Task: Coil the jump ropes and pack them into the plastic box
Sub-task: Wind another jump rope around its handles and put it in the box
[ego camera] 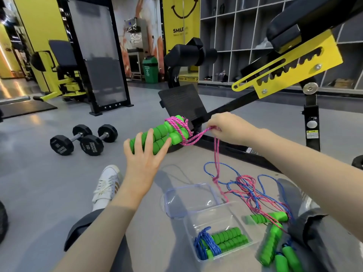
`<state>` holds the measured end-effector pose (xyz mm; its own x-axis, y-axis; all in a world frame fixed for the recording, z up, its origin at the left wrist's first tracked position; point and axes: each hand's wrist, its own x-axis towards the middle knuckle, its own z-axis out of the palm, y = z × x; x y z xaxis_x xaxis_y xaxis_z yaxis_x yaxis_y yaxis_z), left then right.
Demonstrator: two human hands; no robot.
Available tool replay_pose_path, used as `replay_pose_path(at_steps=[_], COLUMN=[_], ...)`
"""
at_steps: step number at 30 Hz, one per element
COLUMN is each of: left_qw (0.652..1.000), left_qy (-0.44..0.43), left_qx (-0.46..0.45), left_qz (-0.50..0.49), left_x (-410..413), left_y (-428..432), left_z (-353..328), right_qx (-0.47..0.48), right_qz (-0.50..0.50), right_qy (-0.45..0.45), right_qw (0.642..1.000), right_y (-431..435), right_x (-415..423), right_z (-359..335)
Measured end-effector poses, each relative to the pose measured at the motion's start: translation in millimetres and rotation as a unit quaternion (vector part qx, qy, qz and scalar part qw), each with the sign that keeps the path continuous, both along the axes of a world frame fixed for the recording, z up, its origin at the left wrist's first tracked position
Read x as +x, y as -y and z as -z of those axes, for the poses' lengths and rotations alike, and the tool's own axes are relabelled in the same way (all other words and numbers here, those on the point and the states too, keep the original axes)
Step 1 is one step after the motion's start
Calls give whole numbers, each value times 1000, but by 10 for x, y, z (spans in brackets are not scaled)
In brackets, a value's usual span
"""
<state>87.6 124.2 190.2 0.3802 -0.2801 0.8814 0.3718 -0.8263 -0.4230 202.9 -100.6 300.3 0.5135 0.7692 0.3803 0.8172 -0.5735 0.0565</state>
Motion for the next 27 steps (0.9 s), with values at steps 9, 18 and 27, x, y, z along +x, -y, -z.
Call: replay_pose_path(at_steps=[9, 18, 27], left_qw=[997, 998, 998], left_qy=[56, 49, -4], left_qx=[-44, 4, 45], left_qz=[36, 47, 42], left_x=[265, 102, -128], left_y=[470, 548, 524], left_z=[-380, -544, -216], right_qx=[50, 99, 41], right_qz=[27, -25, -49], right_qy=[286, 124, -274], right_qw=[957, 987, 959], right_y=[358, 774, 783], right_x=[-48, -368, -654], right_z=[-732, -1210, -917])
